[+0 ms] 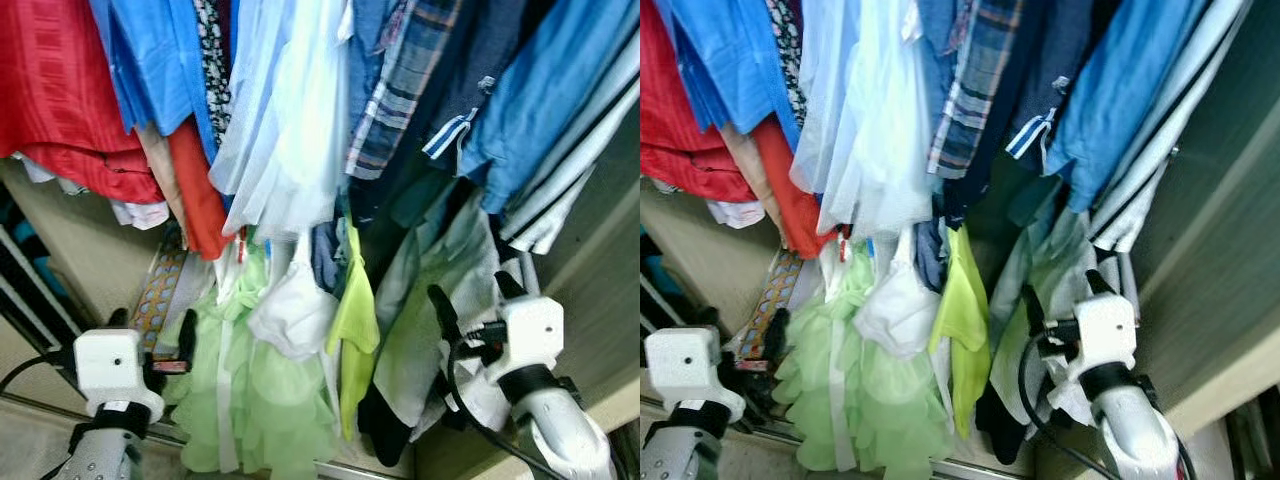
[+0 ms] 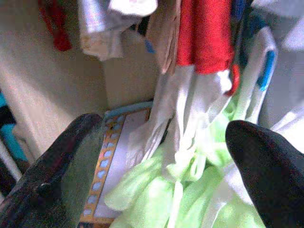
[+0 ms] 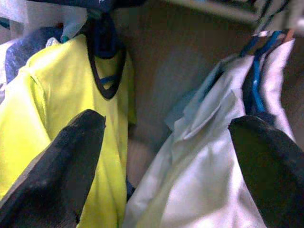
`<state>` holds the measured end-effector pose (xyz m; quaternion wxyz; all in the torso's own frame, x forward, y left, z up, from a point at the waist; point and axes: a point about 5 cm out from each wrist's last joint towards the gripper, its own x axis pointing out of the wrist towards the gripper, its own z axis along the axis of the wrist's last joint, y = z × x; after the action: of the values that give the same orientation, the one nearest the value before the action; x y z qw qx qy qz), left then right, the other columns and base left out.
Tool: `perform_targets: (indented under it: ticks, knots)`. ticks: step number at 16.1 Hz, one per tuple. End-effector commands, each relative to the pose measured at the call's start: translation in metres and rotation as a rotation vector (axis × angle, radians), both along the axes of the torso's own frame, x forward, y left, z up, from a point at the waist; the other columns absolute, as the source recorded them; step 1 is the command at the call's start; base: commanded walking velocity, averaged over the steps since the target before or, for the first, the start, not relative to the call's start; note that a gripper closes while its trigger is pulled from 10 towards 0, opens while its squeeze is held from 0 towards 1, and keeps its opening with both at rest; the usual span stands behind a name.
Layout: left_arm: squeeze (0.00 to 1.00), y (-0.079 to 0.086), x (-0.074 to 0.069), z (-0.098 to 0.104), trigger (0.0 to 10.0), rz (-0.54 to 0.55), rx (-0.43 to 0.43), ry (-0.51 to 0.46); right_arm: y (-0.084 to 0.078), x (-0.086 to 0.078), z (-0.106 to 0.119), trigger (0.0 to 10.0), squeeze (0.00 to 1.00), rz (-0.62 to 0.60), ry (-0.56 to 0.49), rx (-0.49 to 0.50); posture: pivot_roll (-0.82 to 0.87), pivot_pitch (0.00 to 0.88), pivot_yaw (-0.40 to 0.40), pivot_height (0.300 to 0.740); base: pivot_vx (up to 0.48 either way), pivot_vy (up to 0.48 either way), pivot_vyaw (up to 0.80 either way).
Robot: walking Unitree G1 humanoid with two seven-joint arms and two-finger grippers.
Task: Clean up the room
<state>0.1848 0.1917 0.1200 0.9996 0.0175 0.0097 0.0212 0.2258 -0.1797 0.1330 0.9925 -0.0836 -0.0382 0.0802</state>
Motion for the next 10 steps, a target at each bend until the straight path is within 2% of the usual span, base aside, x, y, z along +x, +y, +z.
perform_targets:
  ticks: [1,3,6,10]
  knots:
    - [0.00,-0.005,0.002,0.001,10.0,-0.033,-0.007,0.000,0.003,0.003,0.007,10.0,0.00,-0.003,-0.012,-0.012,-0.03,0.000,-0.038,0.740,0.000,0.000,0.00]
    - [0.00,-0.004,0.004,-0.003,10.0,-0.052,0.000,0.020,-0.002,0.003,0.003,10.0,0.00,-0.051,0.005,-0.008,-0.03,0.001,-0.032,0.740,0.000,0.000,0.00]
    - [0.00,-0.003,0.014,0.005,10.0,-0.044,0.000,-0.014,-0.001,0.002,0.005,10.0,0.00,-0.070,0.022,-0.029,-0.05,0.018,-0.035,0.740,0.000,0.000,0.00]
    - [0.00,-0.010,0.012,0.005,10.0,-0.085,-0.002,-0.001,-0.002,0.002,0.008,10.0,0.00,-0.061,0.022,-0.077,-0.05,0.044,-0.045,0.740,0.000,0.000,0.00]
